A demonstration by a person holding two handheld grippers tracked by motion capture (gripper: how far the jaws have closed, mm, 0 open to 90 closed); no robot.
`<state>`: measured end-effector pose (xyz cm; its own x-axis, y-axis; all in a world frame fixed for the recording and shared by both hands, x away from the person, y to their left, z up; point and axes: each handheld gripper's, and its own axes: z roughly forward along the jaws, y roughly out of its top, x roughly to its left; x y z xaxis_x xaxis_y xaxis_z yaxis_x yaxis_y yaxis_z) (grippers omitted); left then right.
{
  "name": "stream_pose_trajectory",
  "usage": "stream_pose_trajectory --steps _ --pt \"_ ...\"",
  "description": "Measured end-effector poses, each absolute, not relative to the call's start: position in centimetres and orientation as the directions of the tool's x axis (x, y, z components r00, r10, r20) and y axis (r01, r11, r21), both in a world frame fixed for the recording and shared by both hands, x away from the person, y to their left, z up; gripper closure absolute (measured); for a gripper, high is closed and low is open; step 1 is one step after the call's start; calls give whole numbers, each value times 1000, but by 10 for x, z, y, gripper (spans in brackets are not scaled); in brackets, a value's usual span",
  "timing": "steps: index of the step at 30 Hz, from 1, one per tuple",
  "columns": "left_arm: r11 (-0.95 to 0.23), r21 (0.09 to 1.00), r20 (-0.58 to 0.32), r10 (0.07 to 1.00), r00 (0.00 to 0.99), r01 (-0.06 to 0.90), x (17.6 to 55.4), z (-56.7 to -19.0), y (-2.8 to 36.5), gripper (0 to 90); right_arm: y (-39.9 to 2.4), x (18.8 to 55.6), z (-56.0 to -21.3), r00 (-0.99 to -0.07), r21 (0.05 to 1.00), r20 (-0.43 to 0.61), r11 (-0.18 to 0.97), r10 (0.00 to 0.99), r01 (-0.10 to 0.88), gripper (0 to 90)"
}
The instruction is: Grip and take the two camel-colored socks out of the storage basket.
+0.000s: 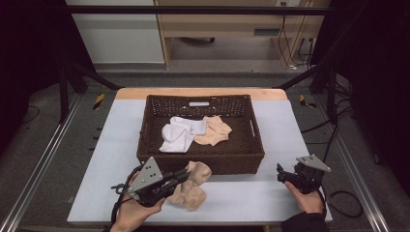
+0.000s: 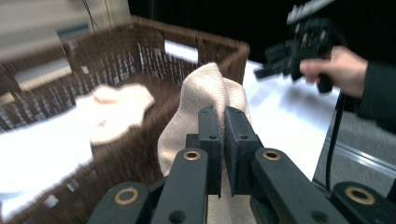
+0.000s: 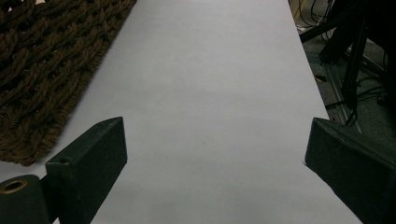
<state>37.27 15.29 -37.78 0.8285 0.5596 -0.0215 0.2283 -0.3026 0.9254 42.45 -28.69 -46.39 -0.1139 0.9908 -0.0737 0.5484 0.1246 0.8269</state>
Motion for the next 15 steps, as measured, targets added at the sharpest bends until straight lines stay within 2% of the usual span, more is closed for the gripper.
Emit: stream_pose_trajectory --steps 10,15 --pt "-395 853 -68 565 823 342 385 -436 145 853 -287 425 -465 -116 825 -78 129 990 551 59" --pt "-428 827 -72 565 822 366 389 -451 141 838 -287 425 -465 -115 823 -77 128 990 553 59"
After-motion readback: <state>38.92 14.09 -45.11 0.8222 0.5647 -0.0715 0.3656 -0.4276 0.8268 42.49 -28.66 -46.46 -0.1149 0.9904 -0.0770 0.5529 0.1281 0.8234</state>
